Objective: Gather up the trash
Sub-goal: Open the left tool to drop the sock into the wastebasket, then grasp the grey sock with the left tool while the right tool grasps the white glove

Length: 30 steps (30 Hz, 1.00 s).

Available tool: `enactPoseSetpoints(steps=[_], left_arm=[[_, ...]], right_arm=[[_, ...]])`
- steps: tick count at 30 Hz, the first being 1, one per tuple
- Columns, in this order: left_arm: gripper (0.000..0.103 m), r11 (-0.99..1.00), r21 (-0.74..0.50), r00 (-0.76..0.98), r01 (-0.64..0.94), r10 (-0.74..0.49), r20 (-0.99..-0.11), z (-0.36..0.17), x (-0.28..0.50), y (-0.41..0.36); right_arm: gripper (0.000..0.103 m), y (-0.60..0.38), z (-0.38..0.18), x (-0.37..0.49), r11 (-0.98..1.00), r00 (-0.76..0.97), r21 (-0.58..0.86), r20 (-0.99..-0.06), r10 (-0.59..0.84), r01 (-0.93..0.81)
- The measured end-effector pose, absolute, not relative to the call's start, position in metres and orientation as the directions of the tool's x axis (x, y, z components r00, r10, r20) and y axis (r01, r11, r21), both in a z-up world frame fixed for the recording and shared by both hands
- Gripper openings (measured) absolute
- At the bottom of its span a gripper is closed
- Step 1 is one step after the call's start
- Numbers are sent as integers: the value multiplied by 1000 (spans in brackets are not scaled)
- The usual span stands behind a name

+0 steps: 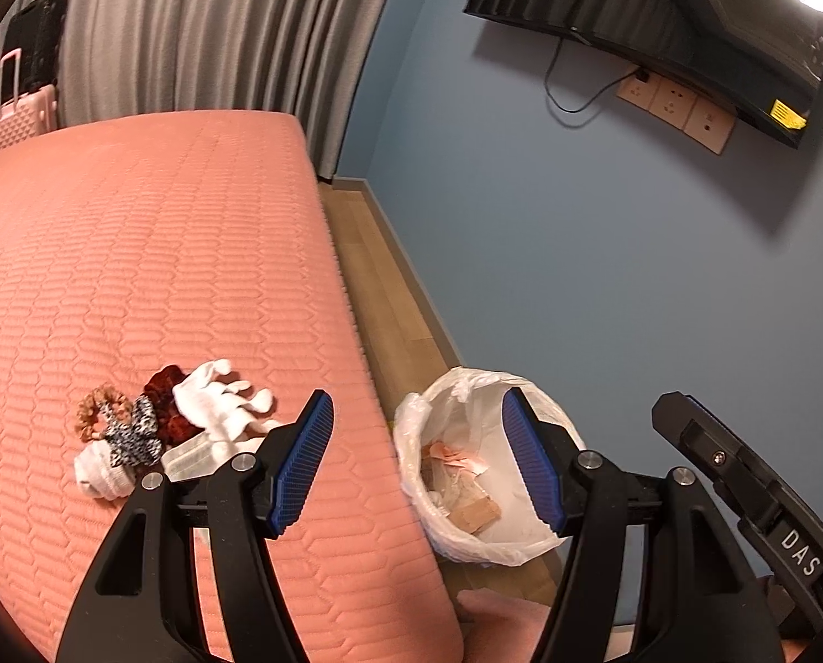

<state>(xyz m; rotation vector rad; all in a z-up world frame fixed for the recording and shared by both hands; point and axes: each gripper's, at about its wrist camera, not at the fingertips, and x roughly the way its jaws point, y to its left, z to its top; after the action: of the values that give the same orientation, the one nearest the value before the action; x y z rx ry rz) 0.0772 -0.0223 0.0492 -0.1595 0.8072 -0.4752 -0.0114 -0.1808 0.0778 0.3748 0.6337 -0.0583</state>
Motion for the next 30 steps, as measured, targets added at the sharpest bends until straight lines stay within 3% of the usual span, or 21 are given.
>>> enactPoseSetpoints(steps=[17,21,30], left_arm=[[65,924,-335,604,184,-376,-703,19,85,54],[65,931,-332,604,154,-355,-714,11,88,71],[73,943,-333,583,28,-286,-761,-23,95,122]], right_arm=[[36,-119,65,10,950,765,301,-630,134,81],[45,-105,60,16,951,755,300,-640,142,75],[49,-77,40,30,956,719,289,-675,165,52]])
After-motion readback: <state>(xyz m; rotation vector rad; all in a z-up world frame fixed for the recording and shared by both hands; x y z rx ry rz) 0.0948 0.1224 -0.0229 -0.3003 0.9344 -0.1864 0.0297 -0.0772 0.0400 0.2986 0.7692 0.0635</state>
